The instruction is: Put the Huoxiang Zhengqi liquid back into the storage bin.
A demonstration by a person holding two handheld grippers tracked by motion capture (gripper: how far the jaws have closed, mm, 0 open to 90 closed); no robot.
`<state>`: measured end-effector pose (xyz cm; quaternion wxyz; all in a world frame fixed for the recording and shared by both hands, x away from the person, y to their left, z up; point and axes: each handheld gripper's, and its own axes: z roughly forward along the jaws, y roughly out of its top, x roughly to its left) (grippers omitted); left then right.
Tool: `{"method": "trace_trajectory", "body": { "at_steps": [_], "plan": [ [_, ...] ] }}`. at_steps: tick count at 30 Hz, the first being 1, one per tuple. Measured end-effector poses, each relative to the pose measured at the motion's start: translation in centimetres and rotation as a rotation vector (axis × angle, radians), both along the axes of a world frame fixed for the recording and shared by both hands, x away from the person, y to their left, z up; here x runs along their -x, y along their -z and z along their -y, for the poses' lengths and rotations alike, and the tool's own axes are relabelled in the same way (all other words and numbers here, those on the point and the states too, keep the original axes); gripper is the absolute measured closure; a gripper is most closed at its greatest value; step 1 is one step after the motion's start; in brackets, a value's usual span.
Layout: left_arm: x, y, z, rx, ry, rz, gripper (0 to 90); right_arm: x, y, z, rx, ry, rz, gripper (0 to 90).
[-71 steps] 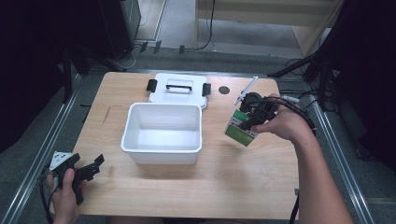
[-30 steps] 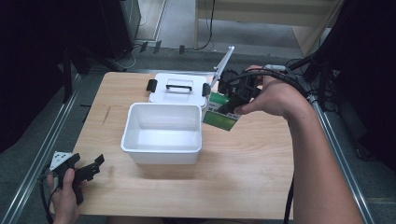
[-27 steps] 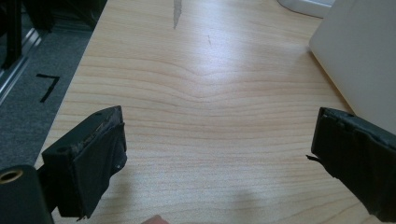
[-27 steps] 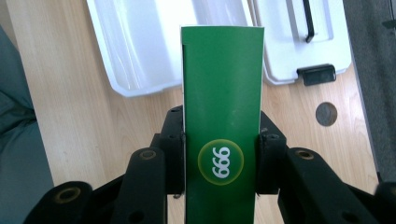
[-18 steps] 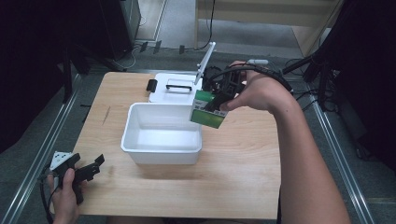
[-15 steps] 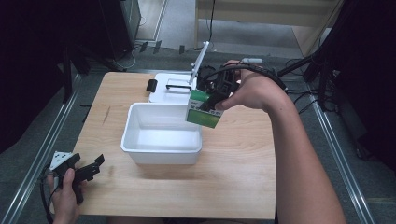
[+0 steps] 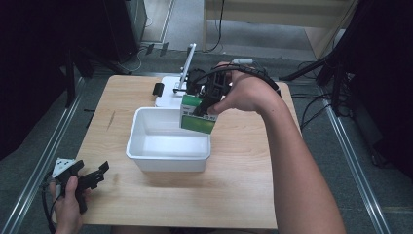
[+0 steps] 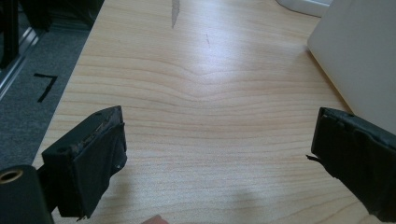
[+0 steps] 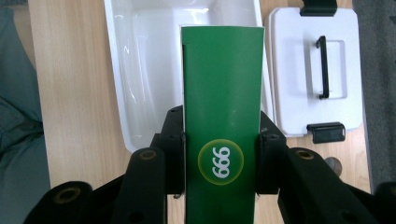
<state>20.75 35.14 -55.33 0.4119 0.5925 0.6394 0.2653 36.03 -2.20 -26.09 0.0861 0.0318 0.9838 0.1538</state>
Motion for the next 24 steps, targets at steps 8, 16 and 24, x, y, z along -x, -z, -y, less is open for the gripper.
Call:
{"method": "trace_trajectory", "body": {
  "at_steps": [8, 16, 24],
  "plan": [
    [0.0, 0.0, 0.0, 0.002, 0.001, 0.0, 4.0, -0.3, 0.9, -1.5, 0.004, -0.043, -0.005, 64.6],
    [0.0, 0.0, 0.0, 0.003, 0.004, -0.001, 4.0, -0.7, 2.7, -2.4, 0.025, -0.064, -0.014, 64.6],
    [0.0, 0.0, -0.1, 0.002, 0.007, -0.004, 4.0, -1.3, 4.9, -2.5, 0.052, -0.085, -0.013, 64.6]
  ]
}}
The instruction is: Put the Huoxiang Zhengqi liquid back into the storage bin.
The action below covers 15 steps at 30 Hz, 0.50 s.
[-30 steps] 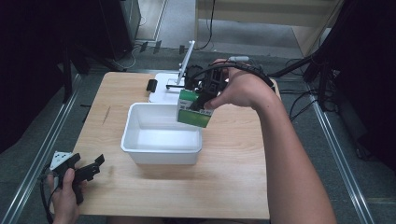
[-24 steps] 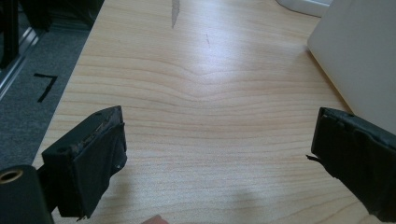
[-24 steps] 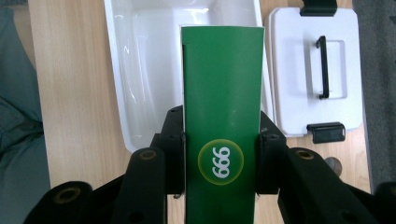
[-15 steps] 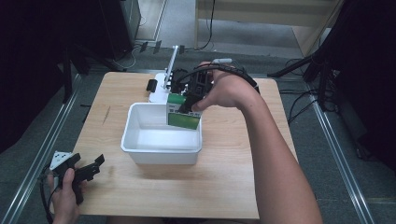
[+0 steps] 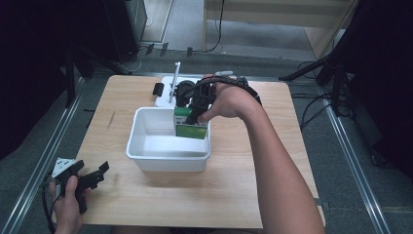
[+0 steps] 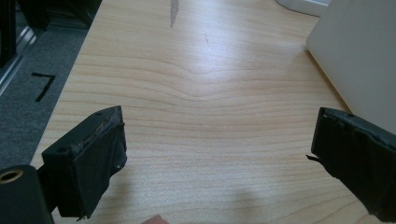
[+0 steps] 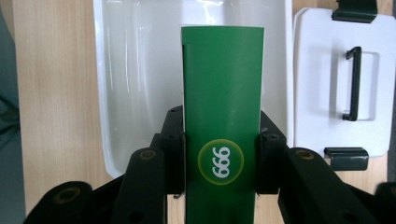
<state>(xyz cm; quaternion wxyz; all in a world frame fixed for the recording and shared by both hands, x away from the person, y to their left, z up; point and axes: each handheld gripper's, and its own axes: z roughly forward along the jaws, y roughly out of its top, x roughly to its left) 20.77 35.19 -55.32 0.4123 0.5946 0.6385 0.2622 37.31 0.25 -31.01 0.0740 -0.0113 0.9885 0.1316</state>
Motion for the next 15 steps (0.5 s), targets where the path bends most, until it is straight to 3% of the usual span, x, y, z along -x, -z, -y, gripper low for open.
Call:
{"method": "trace_trajectory", "body": {
  "at_steps": [15],
  "plan": [
    [0.0, 0.0, 0.0, 0.003, 0.001, -0.001, 4.0, -0.7, 3.4, 0.2, 0.02, -0.037, 0.004, 64.5]
  ]
}}
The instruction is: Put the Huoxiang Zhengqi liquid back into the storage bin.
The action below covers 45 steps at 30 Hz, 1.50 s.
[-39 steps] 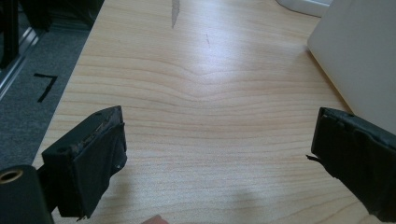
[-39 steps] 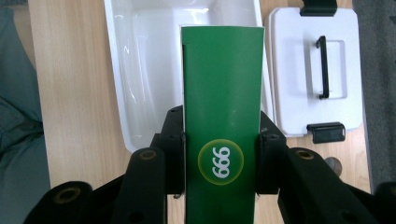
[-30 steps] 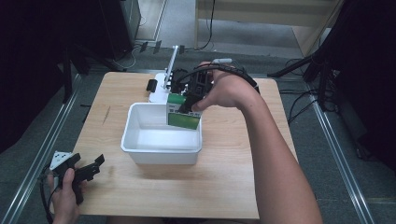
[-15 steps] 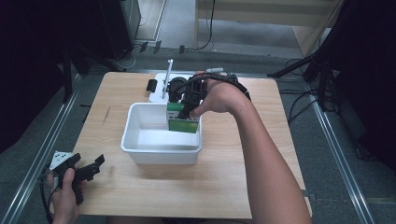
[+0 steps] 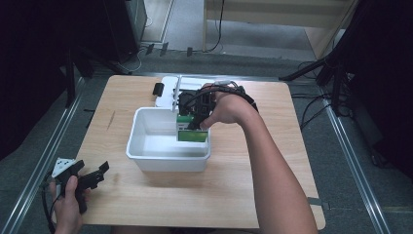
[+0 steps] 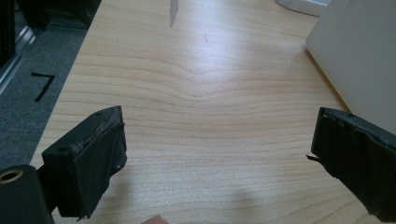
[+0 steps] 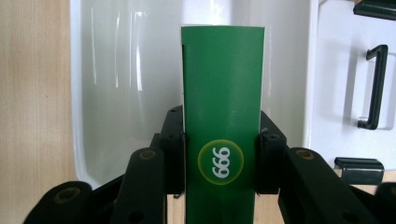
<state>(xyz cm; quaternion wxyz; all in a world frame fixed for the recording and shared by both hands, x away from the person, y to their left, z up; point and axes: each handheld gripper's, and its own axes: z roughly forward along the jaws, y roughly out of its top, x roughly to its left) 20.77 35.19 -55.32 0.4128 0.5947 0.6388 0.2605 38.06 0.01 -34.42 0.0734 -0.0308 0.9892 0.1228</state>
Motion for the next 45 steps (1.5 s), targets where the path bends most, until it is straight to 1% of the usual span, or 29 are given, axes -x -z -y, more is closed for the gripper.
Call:
{"method": "trace_trajectory", "body": {
  "at_steps": [3, 5, 6, 15, 18, 19, 21, 22, 24, 27, 29, 30, 37, 39, 41, 43, 45],
  "plan": [
    [0.0, 0.0, 0.0, 0.0, 0.001, 0.0, 4.0, -0.1, 0.5, -0.1, -0.002, -0.013, 0.0, 64.4],
    [0.0, 0.0, 0.0, 0.0, 0.0, 0.0, 4.0, -0.1, 0.8, -0.1, 0.005, -0.014, -0.001, 64.4],
    [0.0, 0.0, 0.0, 0.001, -0.001, 0.003, 4.0, -0.1, 0.9, -0.2, 0.007, -0.009, -0.002, 64.4],
    [0.0, 0.0, 0.0, 0.004, -0.002, 0.005, 4.0, -0.6, 2.6, -0.5, 0.014, -0.015, -0.003, 64.3],
    [0.0, 0.0, 0.0, 0.004, -0.002, 0.004, 4.0, -0.7, 3.2, -0.6, 0.021, -0.016, -0.002, 64.3],
    [0.0, 0.0, 0.0, 0.004, -0.002, 0.004, 4.0, -0.7, 3.4, -0.6, 0.028, -0.008, -0.005, 64.3],
    [0.0, 0.0, 0.0, 0.005, -0.002, 0.004, 4.0, -0.9, 3.9, -0.8, 0.03, -0.017, -0.002, 64.2],
    [0.0, 0.0, 0.0, 0.006, -0.002, 0.005, 4.0, -0.9, 4.1, -0.8, 0.035, -0.01, -0.004, 64.2],
    [0.0, 0.0, 0.0, 0.006, -0.002, 0.005, 4.0, -1.0, 4.5, -0.9, 0.036, -0.022, -0.004, 64.2],
    [0.0, 0.0, 0.0, 0.007, -0.002, 0.005, 4.0, -1.1, 5.1, -1.0, 0.042, -0.014, -0.008, 64.1],
    [0.0, 0.0, 0.0, 0.007, -0.003, 0.006, 4.0, -1.2, 5.2, -1.1, 0.042, -0.018, -0.01, 64.1],
    [0.0, 0.0, 0.0, 0.007, -0.002, 0.006, 4.0, -1.2, 5.3, -1.1, 0.046, -0.011, -0.009, 64.0],
    [0.0, 0.0, 0.0, 0.005, -0.002, 0.005, 4.0, -1.3, 5.6, -1.1, 0.032, 0.004, -0.014, 62.7],
    [0.0, 0.0, 0.0, 0.005, -0.002, 0.005, 4.0, -1.3, 5.5, -1.1, 0.034, 0.014, -0.012, 61.6],
    [0.0, 0.0, 0.0, 0.005, -0.003, 0.005, 4.0, -1.4, 5.3, -1.1, 0.022, 0.017, -0.015, 59.4],
    [0.0, 0.0, 0.0, 0.003, -0.001, 0.004, 4.0, -1.3, 5.0, -1.0, 0.018, 0.04, -0.018, 58.2],
    [0.0, 0.0, 0.0, 0.003, -0.001, 0.004, 4.0, -1.3, 4.7, -0.8, 0.009, 0.048, -0.021, 55.4]
  ]
}}
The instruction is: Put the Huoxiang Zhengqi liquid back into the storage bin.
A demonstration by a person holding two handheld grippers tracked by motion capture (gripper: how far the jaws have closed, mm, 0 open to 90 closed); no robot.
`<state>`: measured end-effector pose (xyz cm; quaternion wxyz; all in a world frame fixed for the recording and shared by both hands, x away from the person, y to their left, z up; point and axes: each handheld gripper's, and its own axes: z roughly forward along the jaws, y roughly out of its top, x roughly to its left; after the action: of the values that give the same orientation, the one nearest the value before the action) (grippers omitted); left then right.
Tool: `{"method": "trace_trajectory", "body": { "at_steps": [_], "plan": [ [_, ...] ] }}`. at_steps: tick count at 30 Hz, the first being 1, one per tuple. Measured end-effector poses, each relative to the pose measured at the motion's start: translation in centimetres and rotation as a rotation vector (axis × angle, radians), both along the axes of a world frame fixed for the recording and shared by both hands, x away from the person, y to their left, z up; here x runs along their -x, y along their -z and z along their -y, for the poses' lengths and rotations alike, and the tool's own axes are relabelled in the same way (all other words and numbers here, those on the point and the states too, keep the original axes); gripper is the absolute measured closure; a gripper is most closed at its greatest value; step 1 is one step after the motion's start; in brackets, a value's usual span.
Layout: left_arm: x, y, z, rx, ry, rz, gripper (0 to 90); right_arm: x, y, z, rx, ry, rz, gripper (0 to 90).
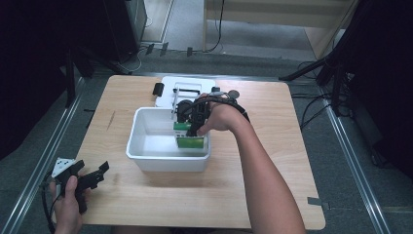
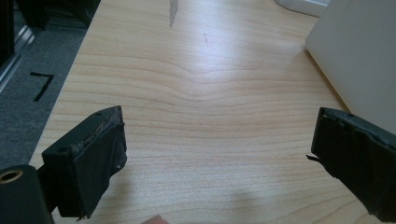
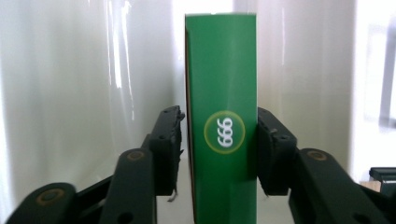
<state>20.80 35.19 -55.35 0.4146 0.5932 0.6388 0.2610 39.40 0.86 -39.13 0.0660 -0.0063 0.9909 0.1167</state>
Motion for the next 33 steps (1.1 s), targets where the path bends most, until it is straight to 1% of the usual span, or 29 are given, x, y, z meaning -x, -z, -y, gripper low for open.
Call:
{"method": "trace_trajectory", "body": {
  "at_steps": [3, 4, 5, 9, 10, 11, 18, 20, 25, 26, 33],
  "plan": [
    [0.0, 0.0, 0.0, 0.0, 0.0, 0.0, 4.0, 0.0, -0.3, 0.2, -0.016, 0.013, -0.006, 49.3],
    [0.0, 0.0, 0.0, -0.001, 0.0, 0.0, 4.0, 0.2, -0.4, 0.3, -0.01, 0.033, -0.009, 47.5],
    [0.0, 0.0, 0.0, -0.001, 0.0, 0.0, 4.0, 0.1, -0.5, 0.3, -0.016, 0.023, -0.002, 45.7],
    [0.0, 0.0, 0.0, -0.001, -0.001, 0.0, 4.0, 0.1, -1.1, 0.6, -0.03, 0.062, -0.002, 40.5],
    [0.0, 0.0, 0.0, -0.001, -0.001, -0.001, 4.0, 0.2, -1.4, 0.7, -0.033, 0.073, -0.002, 40.5],
    [0.0, 0.0, 0.0, -0.001, -0.001, -0.001, 4.0, 0.2, -1.5, 0.8, -0.041, 0.063, 0.006, 40.3],
    [0.0, 0.0, 0.0, -0.001, 0.004, -0.005, 4.0, 0.5, -3.2, 1.5, -0.087, 0.099, 0.008, 36.0],
    [0.0, 0.0, 0.1, -0.001, 0.004, -0.004, 4.0, 0.6, -3.6, 1.6, -0.098, 0.093, 0.012, 35.2],
    [0.0, 0.0, 0.1, -0.002, 0.003, -0.004, 4.0, 0.7, -4.6, 2.3, -0.126, 0.118, 0.02, 33.3],
    [0.0, 0.0, 0.0, -0.004, 0.005, -0.006, 4.0, 0.8, -4.8, 2.5, -0.135, 0.13, 0.022, 33.0],
    [0.0, 0.0, 0.0, -0.004, 0.005, -0.006, 4.0, 0.8, -6.0, 4.0, -0.179, 0.161, 0.046, 32.7]
  ]
}}
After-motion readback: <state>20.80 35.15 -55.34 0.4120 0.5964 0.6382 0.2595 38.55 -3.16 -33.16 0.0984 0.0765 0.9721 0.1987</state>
